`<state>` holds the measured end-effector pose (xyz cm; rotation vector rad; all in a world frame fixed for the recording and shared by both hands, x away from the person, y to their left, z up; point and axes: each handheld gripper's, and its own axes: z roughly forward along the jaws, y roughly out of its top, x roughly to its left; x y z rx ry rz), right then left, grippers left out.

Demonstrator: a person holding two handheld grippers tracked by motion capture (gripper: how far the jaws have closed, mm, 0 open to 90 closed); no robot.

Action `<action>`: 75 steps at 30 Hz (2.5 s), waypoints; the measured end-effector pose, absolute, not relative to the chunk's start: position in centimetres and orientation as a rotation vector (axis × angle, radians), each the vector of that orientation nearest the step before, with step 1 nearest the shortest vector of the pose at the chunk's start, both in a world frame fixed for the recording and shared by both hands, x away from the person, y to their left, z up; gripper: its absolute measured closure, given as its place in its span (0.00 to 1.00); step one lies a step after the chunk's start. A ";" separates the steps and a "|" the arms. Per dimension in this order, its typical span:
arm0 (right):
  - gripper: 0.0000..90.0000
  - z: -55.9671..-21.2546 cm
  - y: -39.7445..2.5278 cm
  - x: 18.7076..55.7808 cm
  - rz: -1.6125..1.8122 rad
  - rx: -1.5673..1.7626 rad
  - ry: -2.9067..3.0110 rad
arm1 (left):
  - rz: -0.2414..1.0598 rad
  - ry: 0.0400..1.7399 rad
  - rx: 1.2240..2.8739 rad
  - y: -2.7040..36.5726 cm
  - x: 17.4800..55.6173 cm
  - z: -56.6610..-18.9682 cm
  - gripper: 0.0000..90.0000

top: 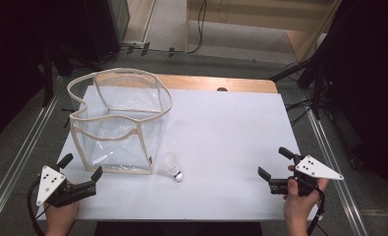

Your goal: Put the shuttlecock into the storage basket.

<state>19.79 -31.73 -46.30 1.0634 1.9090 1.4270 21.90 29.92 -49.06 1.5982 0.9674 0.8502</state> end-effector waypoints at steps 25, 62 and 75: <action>0.00 -44.2 -25.9 22.4 1.374 0.993 2.077 | 0.853 0.965 1.606 29.8 21.9 -49.1 0.00; 0.01 -44.4 -17.8 25.2 1.269 0.872 2.383 | 0.841 0.969 1.604 30.0 22.0 -49.0 0.00; 0.00 -45.1 -16.2 25.8 1.200 0.877 2.471 | 0.840 0.968 1.607 29.9 22.0 -49.0 0.00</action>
